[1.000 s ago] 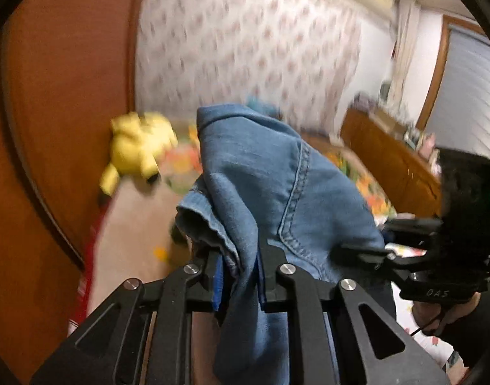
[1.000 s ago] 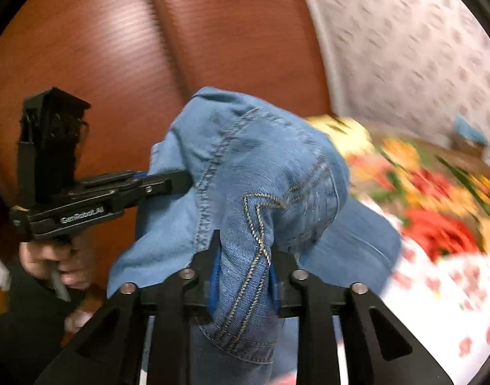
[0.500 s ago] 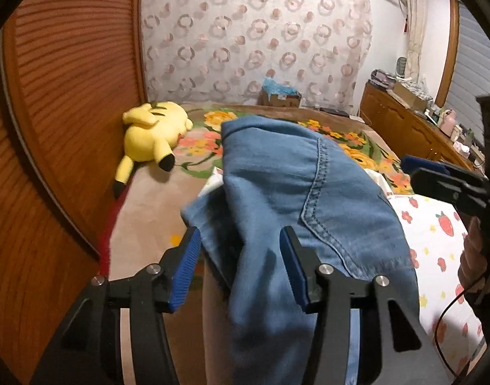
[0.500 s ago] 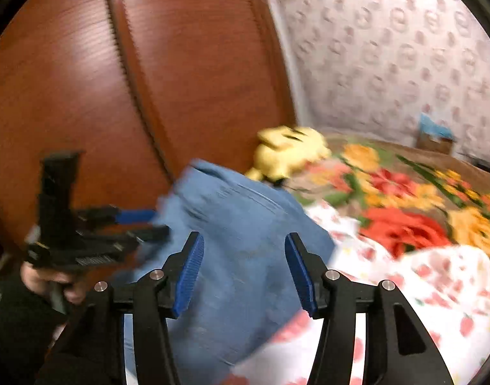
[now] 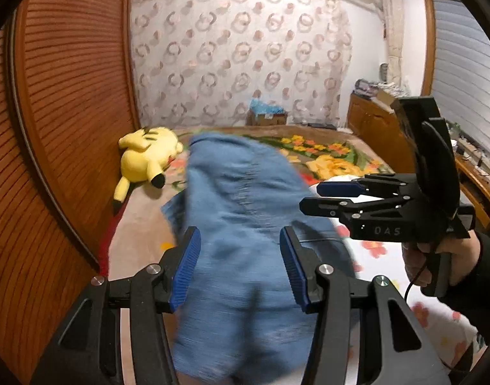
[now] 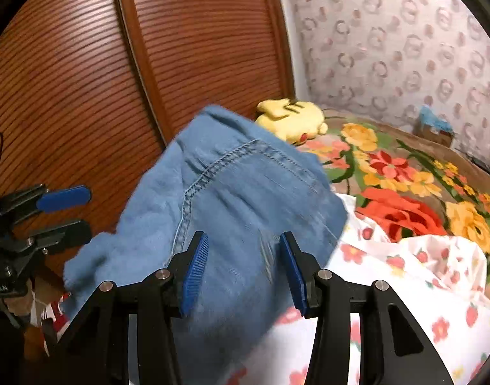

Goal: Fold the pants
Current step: 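Lay the folded jeans bundle down by the plush toy and open both tools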

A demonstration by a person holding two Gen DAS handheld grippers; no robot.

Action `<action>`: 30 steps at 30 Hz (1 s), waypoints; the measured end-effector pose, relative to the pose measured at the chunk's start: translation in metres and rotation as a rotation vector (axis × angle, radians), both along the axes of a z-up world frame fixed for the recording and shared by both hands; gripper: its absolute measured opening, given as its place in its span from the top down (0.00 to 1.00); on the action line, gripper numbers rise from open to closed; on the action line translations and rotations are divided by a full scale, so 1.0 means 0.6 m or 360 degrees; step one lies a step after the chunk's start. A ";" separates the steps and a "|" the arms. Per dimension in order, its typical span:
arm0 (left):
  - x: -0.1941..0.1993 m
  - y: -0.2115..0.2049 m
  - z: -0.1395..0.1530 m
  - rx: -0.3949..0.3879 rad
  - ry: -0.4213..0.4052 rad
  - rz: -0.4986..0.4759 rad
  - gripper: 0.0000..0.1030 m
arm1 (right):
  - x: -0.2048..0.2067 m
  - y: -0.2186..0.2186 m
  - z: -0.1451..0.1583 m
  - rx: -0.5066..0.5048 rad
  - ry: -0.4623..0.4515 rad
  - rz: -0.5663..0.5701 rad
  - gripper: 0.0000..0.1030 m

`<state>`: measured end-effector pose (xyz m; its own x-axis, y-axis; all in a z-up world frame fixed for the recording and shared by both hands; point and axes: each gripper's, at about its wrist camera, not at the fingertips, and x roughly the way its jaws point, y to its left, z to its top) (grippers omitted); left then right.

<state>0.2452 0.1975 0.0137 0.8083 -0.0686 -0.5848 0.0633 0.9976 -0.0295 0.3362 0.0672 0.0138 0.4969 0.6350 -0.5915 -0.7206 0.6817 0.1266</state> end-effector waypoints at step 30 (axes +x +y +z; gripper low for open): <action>-0.228 -0.284 0.068 0.0038 -0.0309 -0.0082 0.20 | -0.445 -0.300 0.035 0.0163 -0.0469 -0.0780 0.46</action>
